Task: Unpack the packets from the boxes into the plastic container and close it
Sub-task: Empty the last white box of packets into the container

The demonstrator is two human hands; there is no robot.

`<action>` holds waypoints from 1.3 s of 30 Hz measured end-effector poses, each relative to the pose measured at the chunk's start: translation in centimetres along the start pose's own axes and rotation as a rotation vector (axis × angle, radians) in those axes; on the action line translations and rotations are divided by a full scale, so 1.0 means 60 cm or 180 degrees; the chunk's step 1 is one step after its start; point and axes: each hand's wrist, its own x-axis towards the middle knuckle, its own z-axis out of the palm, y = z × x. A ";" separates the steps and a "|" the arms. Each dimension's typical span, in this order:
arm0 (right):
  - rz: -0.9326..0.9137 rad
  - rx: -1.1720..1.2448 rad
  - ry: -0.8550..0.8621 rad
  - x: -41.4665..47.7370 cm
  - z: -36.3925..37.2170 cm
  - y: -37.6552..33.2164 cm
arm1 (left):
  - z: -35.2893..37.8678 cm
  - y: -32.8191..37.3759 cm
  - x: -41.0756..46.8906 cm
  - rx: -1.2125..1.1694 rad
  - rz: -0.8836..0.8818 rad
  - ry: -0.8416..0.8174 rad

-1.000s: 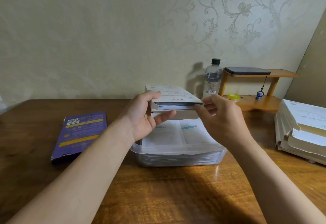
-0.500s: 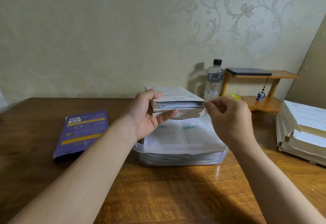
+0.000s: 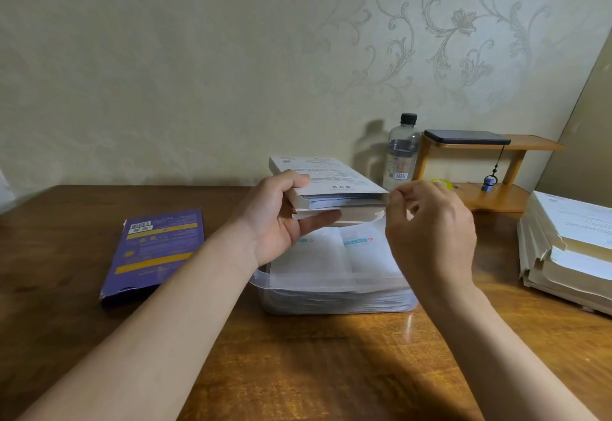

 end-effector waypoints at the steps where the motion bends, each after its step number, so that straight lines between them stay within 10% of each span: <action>1: -0.0177 0.0094 0.0035 -0.006 0.001 -0.010 | 0.001 0.000 0.000 0.0015 0.0032 0.0029; 16: -0.0238 0.1612 -0.0618 -0.059 0.014 -0.076 | 0.024 -0.013 0.006 0.0365 0.0452 0.0315; 39: -0.0607 0.1049 -0.0237 -0.060 0.033 -0.073 | 0.030 -0.013 0.005 -0.0188 0.0366 0.0668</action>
